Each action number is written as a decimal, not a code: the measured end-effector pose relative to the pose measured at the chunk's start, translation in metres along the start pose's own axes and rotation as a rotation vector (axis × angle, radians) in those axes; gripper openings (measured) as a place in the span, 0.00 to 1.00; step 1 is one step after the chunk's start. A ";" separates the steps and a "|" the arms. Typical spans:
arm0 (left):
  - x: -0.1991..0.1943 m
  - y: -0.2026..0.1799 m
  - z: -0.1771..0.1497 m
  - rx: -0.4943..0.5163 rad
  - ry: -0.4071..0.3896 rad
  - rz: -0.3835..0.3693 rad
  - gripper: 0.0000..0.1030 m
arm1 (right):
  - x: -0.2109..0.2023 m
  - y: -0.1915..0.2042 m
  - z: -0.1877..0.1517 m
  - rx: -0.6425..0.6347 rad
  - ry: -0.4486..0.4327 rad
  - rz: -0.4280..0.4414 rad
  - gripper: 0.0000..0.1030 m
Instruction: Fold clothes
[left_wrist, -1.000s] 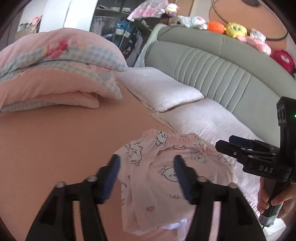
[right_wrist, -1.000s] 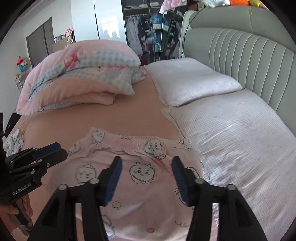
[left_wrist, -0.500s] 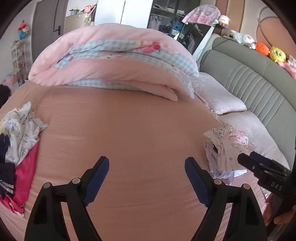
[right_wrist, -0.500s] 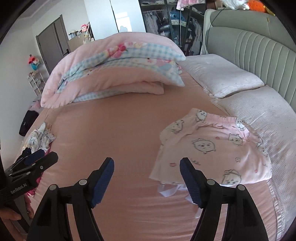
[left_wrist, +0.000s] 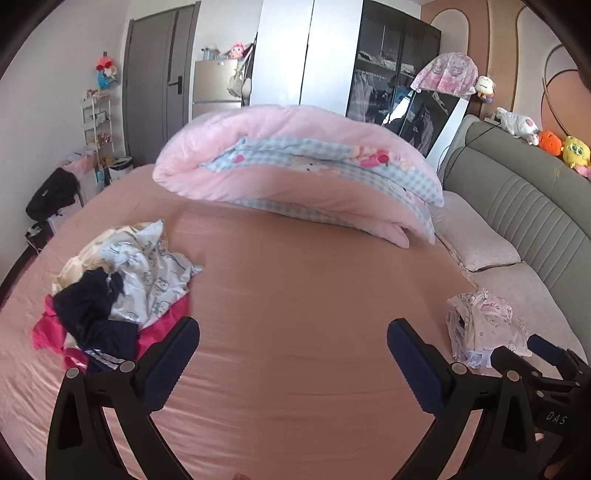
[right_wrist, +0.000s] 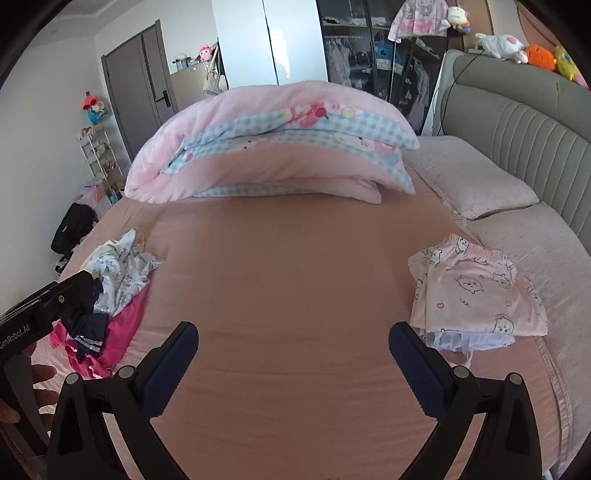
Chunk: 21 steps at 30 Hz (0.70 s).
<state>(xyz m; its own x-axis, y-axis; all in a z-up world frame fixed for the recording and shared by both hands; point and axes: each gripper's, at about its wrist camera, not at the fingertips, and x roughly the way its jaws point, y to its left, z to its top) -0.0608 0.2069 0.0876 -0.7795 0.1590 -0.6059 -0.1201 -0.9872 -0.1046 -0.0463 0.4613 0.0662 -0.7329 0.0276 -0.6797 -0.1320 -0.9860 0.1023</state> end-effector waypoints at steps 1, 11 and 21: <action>-0.015 0.001 -0.001 0.003 -0.017 0.018 1.00 | -0.014 0.005 -0.001 -0.005 -0.022 -0.009 1.00; -0.133 0.024 -0.046 -0.068 -0.076 -0.021 1.00 | -0.143 0.030 -0.032 -0.045 -0.124 -0.091 1.00; -0.201 0.025 -0.110 -0.038 -0.118 0.057 1.00 | -0.208 0.043 -0.115 -0.047 -0.106 -0.078 1.00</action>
<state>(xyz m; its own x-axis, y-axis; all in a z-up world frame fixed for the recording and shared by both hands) 0.1606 0.1515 0.1204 -0.8515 0.0982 -0.5151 -0.0518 -0.9932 -0.1038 0.1777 0.3937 0.1286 -0.7882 0.1197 -0.6036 -0.1620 -0.9867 0.0159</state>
